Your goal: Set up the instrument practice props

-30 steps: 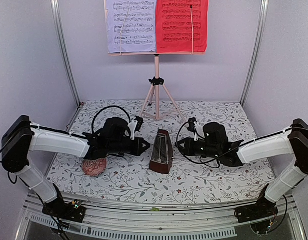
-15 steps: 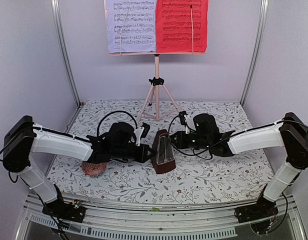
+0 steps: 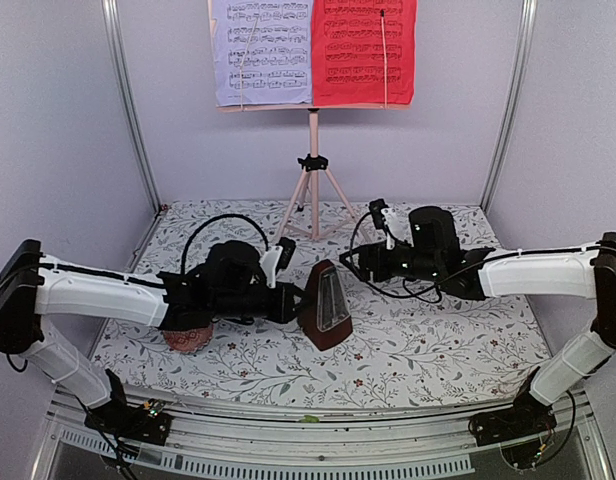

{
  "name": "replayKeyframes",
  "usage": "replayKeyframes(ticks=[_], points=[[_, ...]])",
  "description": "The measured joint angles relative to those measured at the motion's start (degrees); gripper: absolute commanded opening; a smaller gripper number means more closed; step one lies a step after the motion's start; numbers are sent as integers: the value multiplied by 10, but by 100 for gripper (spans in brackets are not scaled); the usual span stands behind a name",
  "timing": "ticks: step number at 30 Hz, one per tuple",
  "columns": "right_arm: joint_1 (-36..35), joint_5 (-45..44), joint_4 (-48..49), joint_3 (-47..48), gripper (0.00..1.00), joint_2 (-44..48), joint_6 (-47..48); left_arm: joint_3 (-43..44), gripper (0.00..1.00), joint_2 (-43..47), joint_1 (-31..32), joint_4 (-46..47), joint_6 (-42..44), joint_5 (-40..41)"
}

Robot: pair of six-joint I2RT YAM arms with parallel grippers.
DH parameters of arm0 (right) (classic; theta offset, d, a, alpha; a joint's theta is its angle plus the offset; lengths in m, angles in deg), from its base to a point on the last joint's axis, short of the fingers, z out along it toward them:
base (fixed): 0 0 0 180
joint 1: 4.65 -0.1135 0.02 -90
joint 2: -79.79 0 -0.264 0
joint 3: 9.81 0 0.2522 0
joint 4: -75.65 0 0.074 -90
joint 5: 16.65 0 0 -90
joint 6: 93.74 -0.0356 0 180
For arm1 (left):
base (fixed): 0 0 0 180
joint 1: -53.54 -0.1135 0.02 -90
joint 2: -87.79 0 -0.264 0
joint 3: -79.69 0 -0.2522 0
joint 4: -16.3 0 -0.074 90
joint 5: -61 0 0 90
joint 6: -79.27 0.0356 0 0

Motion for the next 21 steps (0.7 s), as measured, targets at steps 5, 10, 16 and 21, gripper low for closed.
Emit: replayKeyframes(ticks=[5,10,16,21], points=[[-9,-1,6,-39,94,68,39,-1,26,55,-15,-7,10,9],[-58,-35,6,-58,98,90,85,1,49,81,-48,-31,33,7],[-92,-71,9,-56,100,62,120,22,71,94,-77,-52,74,-6],[-103,-90,8,-43,100,10,140,40,87,94,-93,-60,113,-19]])
